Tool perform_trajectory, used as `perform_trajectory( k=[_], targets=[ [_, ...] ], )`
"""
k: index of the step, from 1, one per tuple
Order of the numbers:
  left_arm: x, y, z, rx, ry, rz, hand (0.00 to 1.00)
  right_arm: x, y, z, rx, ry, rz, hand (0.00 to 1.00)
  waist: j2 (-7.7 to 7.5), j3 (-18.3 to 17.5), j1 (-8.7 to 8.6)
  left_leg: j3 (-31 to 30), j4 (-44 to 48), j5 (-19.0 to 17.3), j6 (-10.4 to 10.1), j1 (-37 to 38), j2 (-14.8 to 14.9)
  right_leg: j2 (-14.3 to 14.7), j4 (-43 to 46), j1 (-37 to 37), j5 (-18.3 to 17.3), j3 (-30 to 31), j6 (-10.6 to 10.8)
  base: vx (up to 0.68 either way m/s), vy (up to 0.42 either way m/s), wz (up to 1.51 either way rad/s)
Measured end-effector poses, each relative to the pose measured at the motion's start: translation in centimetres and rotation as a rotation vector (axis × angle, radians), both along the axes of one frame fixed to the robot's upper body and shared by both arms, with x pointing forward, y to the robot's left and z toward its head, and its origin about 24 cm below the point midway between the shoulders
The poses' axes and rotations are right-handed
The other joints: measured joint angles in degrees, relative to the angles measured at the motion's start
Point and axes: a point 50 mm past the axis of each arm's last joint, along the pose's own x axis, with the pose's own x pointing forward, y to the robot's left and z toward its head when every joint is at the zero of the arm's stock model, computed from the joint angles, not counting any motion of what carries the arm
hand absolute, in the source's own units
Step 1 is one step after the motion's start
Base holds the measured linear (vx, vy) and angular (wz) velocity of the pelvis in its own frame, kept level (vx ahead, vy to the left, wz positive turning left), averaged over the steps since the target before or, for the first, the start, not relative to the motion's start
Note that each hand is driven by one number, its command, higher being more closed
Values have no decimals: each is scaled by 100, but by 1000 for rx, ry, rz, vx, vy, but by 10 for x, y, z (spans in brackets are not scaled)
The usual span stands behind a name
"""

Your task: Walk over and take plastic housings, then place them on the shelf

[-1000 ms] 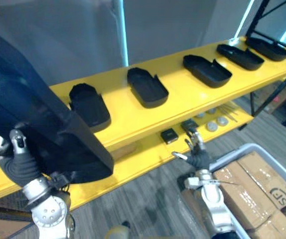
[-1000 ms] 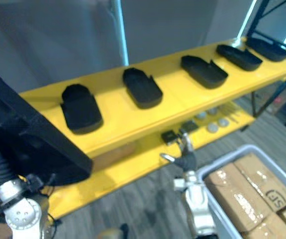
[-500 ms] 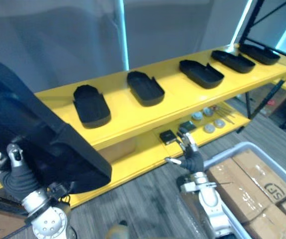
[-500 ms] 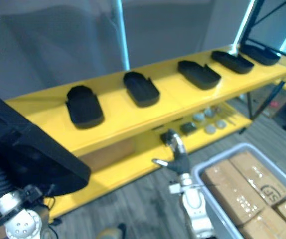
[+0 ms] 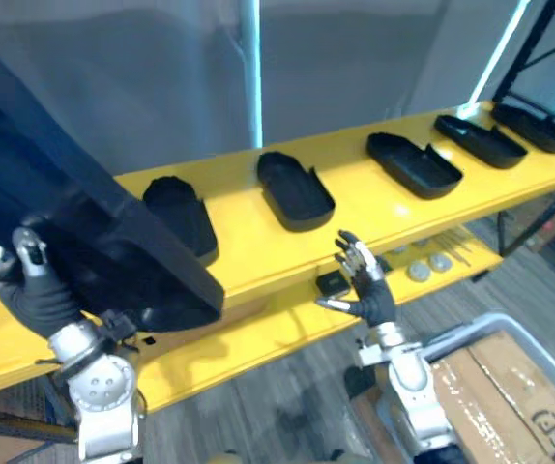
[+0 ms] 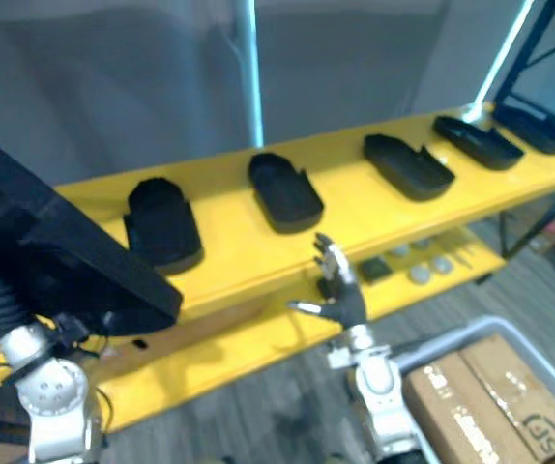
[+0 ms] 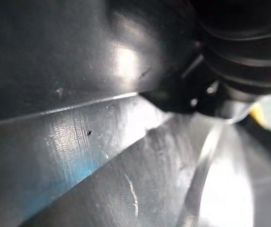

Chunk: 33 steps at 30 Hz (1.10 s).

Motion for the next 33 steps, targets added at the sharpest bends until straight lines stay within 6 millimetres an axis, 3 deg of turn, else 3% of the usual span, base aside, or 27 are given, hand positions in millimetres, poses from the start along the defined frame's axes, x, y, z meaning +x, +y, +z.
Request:
perform_trajectory(
  k=[4, 8, 13, 15, 16, 17, 18, 19, 21, 22, 23, 25, 27, 29, 33],
  targets=[
    [-4, -6, 18, 52, -105, -10, 100, 0, -5, 18, -19, -77, 16, 0, 88, -56, 17, 244, -138, 23, -28, 159, 77, 54, -28, 24, -29, 82, -47, 74, -44, -10],
    [2, -9, 26, 65, -131, -7, 100, -3, 2, 35, 86, -143, 60, 0, -5, -89, -29, 265, -217, 30, -14, 159, -9, 15, -118, 42, 10, 89, 2, -12, 12, -2],
    [0, -2, 5, -25, 10, 13, 100, -4, 34, 38, 182, -131, 228, 0, -41, -122, 33, -36, -216, 96, 45, 119, -90, -33, -293, 295, 33, -224, 12, -17, 7, 32],
    [-8, 0, -14, -99, 104, 35, 100, -1, 53, 35, 177, -96, 313, 0, -8, -140, 151, -262, -208, 206, 99, -78, -108, -28, -346, 387, -13, -608, -49, -6, -31, 82],
    [-9, 1, -18, -118, 125, 37, 100, 0, 57, 32, 174, -78, 322, 0, -13, -140, 154, -212, -229, 268, 180, -150, -123, -47, -368, 432, -33, -771, -75, 7, -38, 127],
    [-9, 2, -26, -143, 164, 27, 100, 3, 60, 25, 168, -39, 316, 0, -39, -136, 162, 212, -276, 218, 855, -231, -59, -115, -377, 560, -60, -1147, -91, 7, -35, 123],
    [-10, 3, -30, -155, 181, 19, 100, 4, 60, 22, 157, -18, 311, 0, -48, -133, 164, 650, -299, 238, 1182, -254, 59, -132, -378, 635, -41, -1331, -79, 23, -61, 167],
    [-10, 4, -37, -170, 213, 2, 100, 5, 58, 18, 131, -1, 300, 0, 2, -101, 141, 1369, -280, 324, 1361, -271, 323, -147, -356, 844, -38, -1629, -77, 39, -28, 161],
    [-9, 3, -43, -184, 230, -34, 100, 8, 47, 15, 85, 11, 269, 0, 172, -94, 218, 1857, -96, 390, 1359, -356, 562, -158, -194, 983, -91, -1921, -125, 35, 42, 133],
    [-15, 2, -44, -176, 218, -40, 100, 10, 37, 15, 61, 6, 241, 0, 300, -99, 234, 1872, -42, 676, 1267, -444, 591, -196, -9, 964, -210, -1984, -134, 11, 84, 63],
    [-17, 2, -43, -172, 210, -42, 100, 11, 34, 16, 60, 2, 229, 0, 301, -94, 244, 1877, -61, 668, 1193, -463, 560, -241, 43, 948, -271, -1977, -124, 16, 108, 42],
    [-22, 3, -42, -184, 182, -56, 100, 12, 29, 18, 76, -20, 197, 0, 207, -87, 243, 2169, -345, 783, 863, -423, 480, -389, 18, 906, -384, -1981, 28, 26, 54, 11],
    [-19, -3, -41, -161, 180, -112, 100, 9, 21, 17, 91, -36, 154, 0, 211, -85, 122, 2273, -971, 1349, 217, -151, 440, -421, 8, 915, -405, -2054, 123, 53, 23, 25],
    [-13, -12, -38, -134, 173, -178, 100, 6, 17, 13, 122, -25, 104, 0, 145, -49, 103, 2252, -1223, 1561, -41, -22, 355, -483, 29, 957, -403, -2083, 127, 38, 47, 18],
    [-5, -16, -28, -67, 148, -226, 100, 3, 26, 15, 177, -49, 117, 0, -22, -24, 60, 2222, -1224, 1550, -22, -3, 164, -657, 31, 997, -388, -2067, 150, 22, 36, 8]
  ],
)
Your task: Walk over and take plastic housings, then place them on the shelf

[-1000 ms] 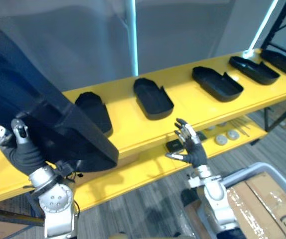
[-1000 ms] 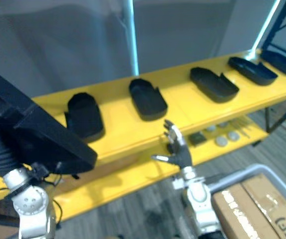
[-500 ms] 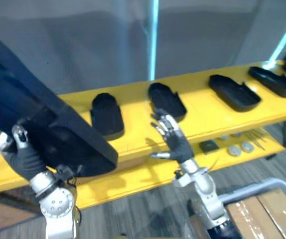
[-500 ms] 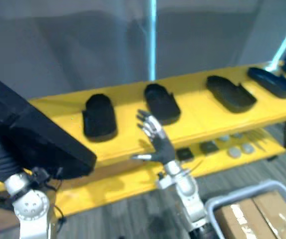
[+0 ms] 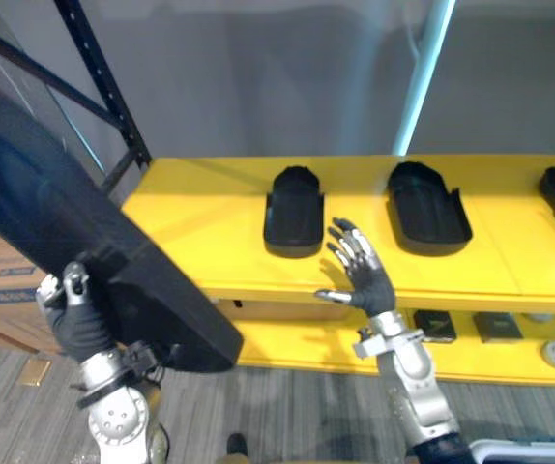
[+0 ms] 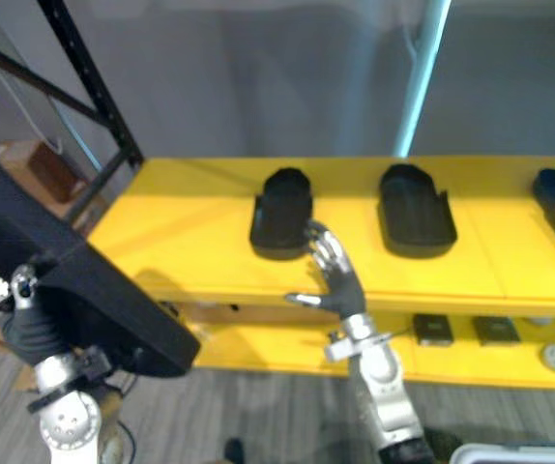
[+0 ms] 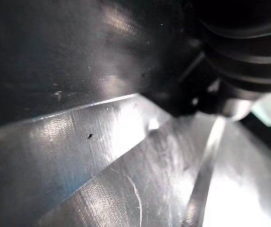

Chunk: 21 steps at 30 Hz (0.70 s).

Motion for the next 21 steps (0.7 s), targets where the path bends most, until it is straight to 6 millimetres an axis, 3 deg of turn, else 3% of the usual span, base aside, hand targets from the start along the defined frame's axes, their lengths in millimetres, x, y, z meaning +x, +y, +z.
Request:
perform_trajectory(
  k=[7, 10, 12, 13, 14, 15, 17, 18, 19, 21],
  targets=[
    [4, -5, 5, 98, 4, -22, 100, -2, 18, -8, -40, 17, 75, 0, 45, 28, 84, -316, -33, 93, 59, -171, -105, -55, 75, 5, -140, -188, 65, -40, -16, 24],
    [9, -10, 10, 147, -10, -97, 100, -1, 12, -8, -62, 22, 16, 0, -23, 127, 79, -511, -27, 45, 163, -131, -316, -427, 907, -97, -393, -308, -148, -19, 47, 41],
    [14, -11, 16, 204, -23, -148, 100, 0, 9, -8, -76, 21, -23, 0, -29, 242, 18, -717, -3, 20, 244, -40, -370, -627, 1964, -451, -217, 286, -464, 11, 97, 50],
    [15, -10, 20, 251, -30, -170, 100, 0, 8, -7, -82, 17, -42, 0, 22, 320, 14, -775, -4, -4, 286, 31, -234, -573, 2503, -749, -269, 798, -670, -16, 7, 28],
    [17, -9, 22, 280, -31, -183, 100, -1, 12, -5, -67, 8, -33, 0, 11, 393, 5, -897, -21, -18, 301, 11, -107, -248, 2250, -918, -710, 1157, -532, -31, -35, 23],
    [17, -6, 23, 279, -31, -185, 100, -1, 16, -1, -52, -5, -23, 0, -57, 419, 31, -920, -32, -44, 266, -52, -34, -25, 1875, -1071, -814, 1305, -585, -46, -90, 15],
    [19, -2, 21, 266, -5, -178, 100, 1, 22, 6, -28, -36, -15, 0, -257, 528, 39, -871, -31, -53, 249, -110, -32, 302, 1083, -1288, -664, 1499, -554, -55, -84, 20],
    [20, -2, 15, 248, 36, -172, 100, -1, 22, 7, -29, -47, -18, 0, -353, 506, -70, -869, -13, -140, 142, -168, -99, 370, 949, -1274, -506, 1669, -368, 4, -100, 37],
    [19, -3, 11, 237, 58, -171, 100, -1, 22, 9, -33, -57, -18, 0, -387, 503, -85, -795, 5, -100, 180, -165, -77, 353, 921, -1263, -448, 1670, -287, 54, -101, 27],
    [15, -2, 4, 205, 88, -152, 100, -3, 19, 12, -46, -86, -19, 0, -133, 512, -28, -715, 3, 51, 72, -168, 126, 647, 403, -1015, -155, 1609, -272, 107, -95, -9]
  ],
)
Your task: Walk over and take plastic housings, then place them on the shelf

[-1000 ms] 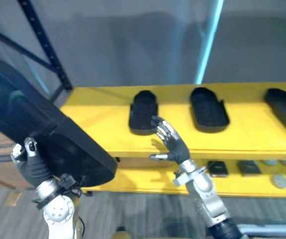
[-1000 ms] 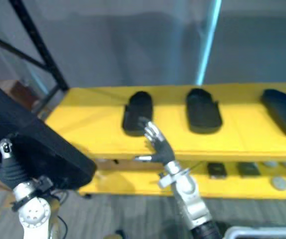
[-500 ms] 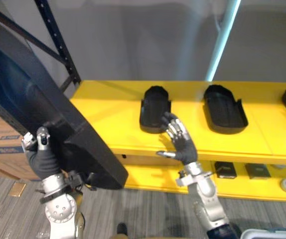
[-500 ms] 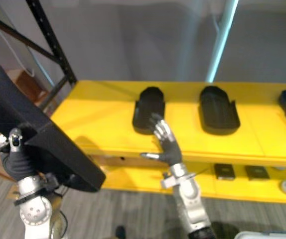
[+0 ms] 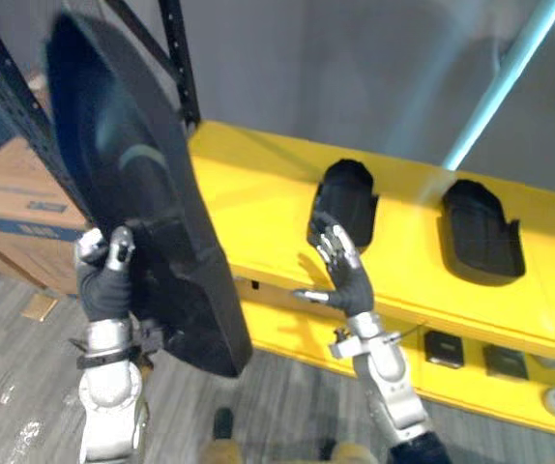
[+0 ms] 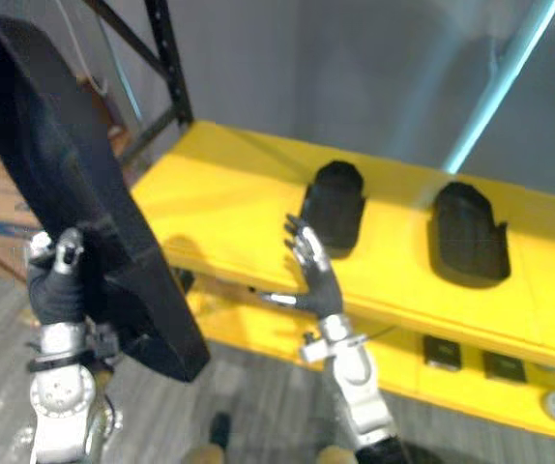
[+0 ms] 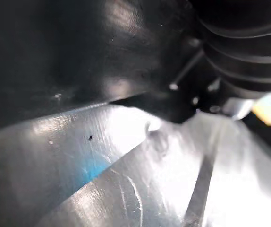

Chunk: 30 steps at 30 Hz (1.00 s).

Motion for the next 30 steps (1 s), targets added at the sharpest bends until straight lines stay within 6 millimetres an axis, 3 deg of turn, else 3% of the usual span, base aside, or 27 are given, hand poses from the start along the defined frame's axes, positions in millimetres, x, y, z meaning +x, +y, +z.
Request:
perform_trajectory(
  k=[3, 8, 13, 16, 19, 21, 23, 24, 25, 27, 30],
  targets=[
    [0, -4, -1, -32, -5, 5, 100, -3, -5, 13, -16, -86, 1, 0, 79, -40, -6, -66, 3, 19, -71, -66, 74, 177, -555, 286, 365, -124, 3, 166, -51, 12],
    [-1, -4, -2, -72, -14, 32, 100, -2, -2, 30, -47, -203, 54, 0, 85, -42, 22, 5, 448, -247, -96, -65, 67, 141, -578, 466, 348, -34, -22, 100, -17, -3],
    [-1, -7, -4, -118, -17, 48, 100, -7, 16, 43, -36, -279, 148, 0, 172, -50, -47, -4, 643, -412, -31, -52, 167, 111, -538, 545, 245, 63, -41, -10, -10, -7],
    [1, -6, -9, -124, 2, 50, 100, -7, 20, 44, -38, -268, 162, 0, 290, -105, -83, 22, 956, -699, 7, -50, 59, -37, -459, 467, 156, 273, 30, -68, 48, -26],
    [8, -6, -16, -124, 30, 41, 100, -7, 18, 41, -26, -249, 139, 0, 333, -172, -194, 301, 725, -658, 32, 140, -248, -369, -276, 311, 162, 548, 213, -40, 180, -41],
    [15, -7, -15, -90, 31, 18, 100, -8, 15, 35, -9, -218, 101, 0, 323, -171, -163, 528, 576, -627, 126, 193, -439, -553, -140, 107, 231, 671, 284, -23, 141, -36],
    [18, -6, -11, -63, 24, 1, 100, -8, 15, 30, 11, -198, 80, 0, 278, -151, -160, 777, 514, -617, 224, 183, -480, -562, -53, -101, 411, 637, 85, -30, 109, -50],
    [20, -7, -7, -38, 14, -21, 100, -11, 14, 28, 35, -189, 61, 0, 254, -152, -158, 861, 504, -668, 302, 96, -416, -474, -243, -163, 734, 471, 48, -21, 70, -58],
    [21, -7, -6, -33, 13, -30, 100, -12, 14, 27, 40, -185, 55, 0, 232, -165, -171, 911, 477, -677, 319, 55, -380, -421, -367, -165, 822, 419, 21, -26, 16, -43],
    [27, -13, -8, -17, 35, -71, 100, -17, 15, 23, 54, -159, 38, 0, 87, -193, -228, 933, 416, -652, 360, 22, -308, -61, -321, -143, 487, 176, -136, -5, -23, -17],
    [24, -26, -18, -69, 72, -94, 100, -22, 17, 21, 48, -145, 56, 0, 25, -229, -239, 958, 366, -583, 312, 62, -326, -28, -649, -8, 637, 187, -69, 52, 3, -6]
  ],
)
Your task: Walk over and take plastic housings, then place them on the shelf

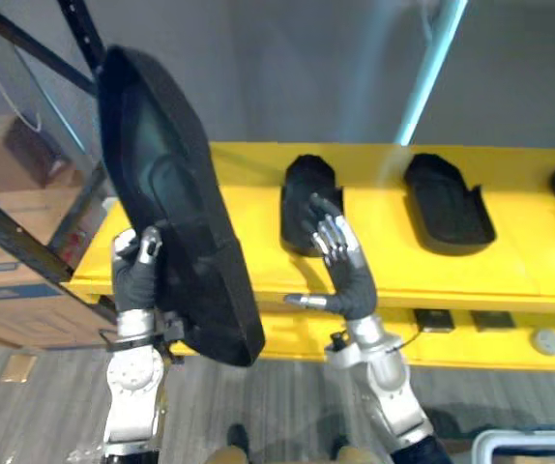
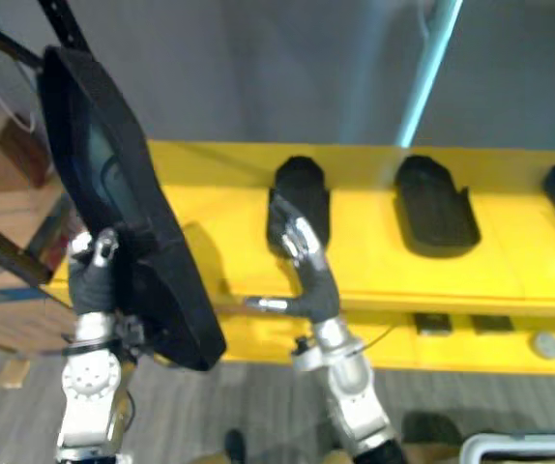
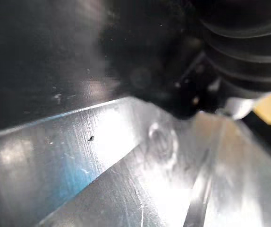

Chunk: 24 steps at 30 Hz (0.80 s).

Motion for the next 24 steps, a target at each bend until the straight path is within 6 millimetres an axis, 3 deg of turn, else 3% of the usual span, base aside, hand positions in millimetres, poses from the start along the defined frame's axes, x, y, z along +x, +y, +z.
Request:
perform_trajectory(
  k=[3, 12, 15, 18, 24],
  targets=[
    [-5, -5, -10, -46, 38, -2, 100, 2, -1, -9, -50, 31, -14, 0, 121, 22, 16, 42, -59, 29, -37, 79, -14, -8, -82, 45, 16, 18, 28, 42, 10, -6],
    [-8, -2, -4, -75, 7, 37, 100, 4, -21, -19, -60, 75, -141, 0, 140, 22, 11, 156, -149, -10, -77, 386, 12, 37, -308, 328, 20, 68, 50, 36, -5, -8],
    [-12, 6, -5, -67, 9, 104, 100, 4, -31, -23, -42, 101, -186, 0, 158, 30, 23, 209, 460, -356, -90, 255, 118, 19, -218, 354, -116, 165, 74, 13, 5, -15],
    [-16, 14, -6, -70, 10, 165, 100, 4, -38, -19, -30, 71, -210, 0, 176, 25, 12, 114, 890, -450, -59, 160, 194, -41, -182, 429, -132, 237, 67, 20, -3, -12],
    [-16, 21, -6, -42, 18, 247, 100, 9, -41, -7, -60, -5, -204, 0, 308, -53, 13, -24, 480, -389, -3, 445, 78, -41, -302, 429, -107, 511, 99, -7, -1, -18]
  ],
)
